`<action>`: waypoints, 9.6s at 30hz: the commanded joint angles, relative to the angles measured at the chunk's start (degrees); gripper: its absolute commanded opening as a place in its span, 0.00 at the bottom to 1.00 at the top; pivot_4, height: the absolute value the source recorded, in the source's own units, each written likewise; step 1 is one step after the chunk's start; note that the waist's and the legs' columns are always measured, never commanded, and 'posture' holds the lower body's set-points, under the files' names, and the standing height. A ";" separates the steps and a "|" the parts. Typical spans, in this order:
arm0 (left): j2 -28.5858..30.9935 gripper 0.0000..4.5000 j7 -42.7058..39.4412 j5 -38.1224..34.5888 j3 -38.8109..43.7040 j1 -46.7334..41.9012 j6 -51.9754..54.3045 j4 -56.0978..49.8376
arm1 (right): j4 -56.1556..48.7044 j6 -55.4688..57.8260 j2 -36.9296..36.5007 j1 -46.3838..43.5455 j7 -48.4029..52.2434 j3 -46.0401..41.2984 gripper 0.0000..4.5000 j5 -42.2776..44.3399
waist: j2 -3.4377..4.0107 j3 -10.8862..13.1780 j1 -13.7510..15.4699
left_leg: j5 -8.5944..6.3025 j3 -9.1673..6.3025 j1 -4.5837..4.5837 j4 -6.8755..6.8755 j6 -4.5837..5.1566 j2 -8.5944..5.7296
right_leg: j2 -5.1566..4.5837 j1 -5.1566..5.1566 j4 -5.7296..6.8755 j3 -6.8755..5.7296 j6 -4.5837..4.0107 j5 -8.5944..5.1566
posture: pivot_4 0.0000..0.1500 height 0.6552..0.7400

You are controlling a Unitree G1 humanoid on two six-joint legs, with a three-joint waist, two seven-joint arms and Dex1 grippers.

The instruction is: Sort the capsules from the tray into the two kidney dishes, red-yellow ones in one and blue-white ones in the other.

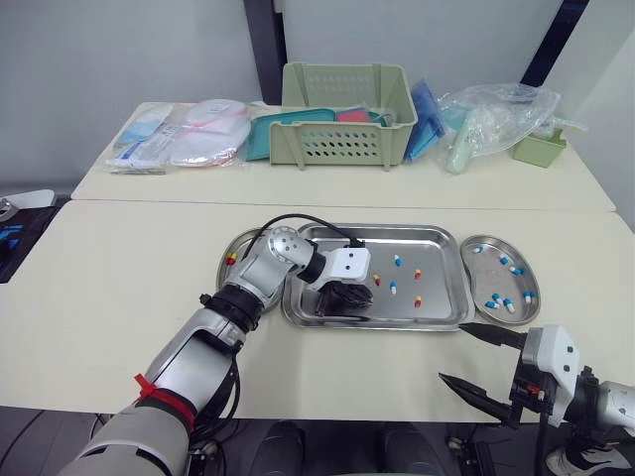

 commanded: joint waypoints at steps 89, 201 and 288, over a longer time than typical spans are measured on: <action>24.80 0.99 22.21 -28.51 64.30 71.58 16.78 -31.98 | 6.59 -8.89 2.90 2.17 2.65 -5.77 1.00 -5.07 | -0.10 -0.14 0.01 | -0.01 0.11 0.10 -0.24 0.00 0.12 | -0.03 -0.06 -0.03 0.08 -0.02 -0.01 | 1.00 1.00; 7.67 0.10 29.18 -19.00 20.93 19.80 47.08 -52.96 | 1.97 -10.79 5.68 -1.31 -8.09 9.81 1.00 -9.71 | -0.02 -0.34 0.07 | 0.00 0.03 0.05 -0.12 -0.02 0.04 | -0.02 -0.04 -0.01 0.05 0.00 0.00 | 1.00 1.00; 14.61 0.99 21.44 -33.20 42.37 70.82 11.70 -59.93 | 29.37 -8.13 -4.65 6.91 6.59 -25.13 1.00 -5.74 | 0.32 -0.53 0.11 | -0.02 0.19 0.09 -0.24 0.00 0.05 | -0.05 -0.01 -0.11 0.16 -0.02 -0.01 | 1.00 1.00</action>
